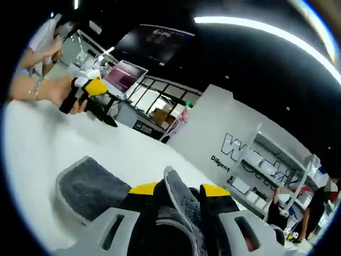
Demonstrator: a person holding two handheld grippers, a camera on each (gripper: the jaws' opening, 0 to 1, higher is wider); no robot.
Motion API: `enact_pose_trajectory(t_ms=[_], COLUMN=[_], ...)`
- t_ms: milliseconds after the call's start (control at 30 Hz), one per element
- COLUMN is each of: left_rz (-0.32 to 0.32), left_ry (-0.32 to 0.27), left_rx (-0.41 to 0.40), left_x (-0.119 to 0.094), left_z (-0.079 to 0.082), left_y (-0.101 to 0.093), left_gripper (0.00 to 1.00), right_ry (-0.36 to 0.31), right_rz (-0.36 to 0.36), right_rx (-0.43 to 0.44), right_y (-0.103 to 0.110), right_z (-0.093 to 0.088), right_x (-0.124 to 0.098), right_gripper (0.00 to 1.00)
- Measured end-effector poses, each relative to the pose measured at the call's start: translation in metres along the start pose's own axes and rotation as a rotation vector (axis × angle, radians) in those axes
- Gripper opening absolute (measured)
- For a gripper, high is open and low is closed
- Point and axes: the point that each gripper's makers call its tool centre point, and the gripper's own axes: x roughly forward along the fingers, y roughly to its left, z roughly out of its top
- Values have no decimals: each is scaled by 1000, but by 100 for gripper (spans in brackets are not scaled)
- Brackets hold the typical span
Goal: Fold the towel on the table until its edges align and the towel forms a compact rectangular stack.
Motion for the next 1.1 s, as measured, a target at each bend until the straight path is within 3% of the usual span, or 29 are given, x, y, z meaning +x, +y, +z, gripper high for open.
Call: enact_pose_trajectory(t_ms=[167, 300, 433, 833, 1100], left_rz=[-11, -15, -19, -26, -30], left_ry=[-7, -9, -13, -9, -12], left_rx=[2, 1, 0, -1, -4], left_x=[0, 1, 1, 2, 1], left_z=[2, 3, 5, 4, 4], left_y=[-4, -4, -5, -7, -8], left_gripper=[98, 98, 98, 98, 98], right_ry=[61, 95, 120, 236, 238], right_rz=[-32, -68, -85, -113, -97], right_rx=[-81, -118, -84, -99, -59], right_y=[9, 2, 1, 5, 13], right_z=[-3, -4, -4, -12, 2], right_x=[5, 11, 12, 19, 19], right_gripper=[24, 21, 21, 15, 20])
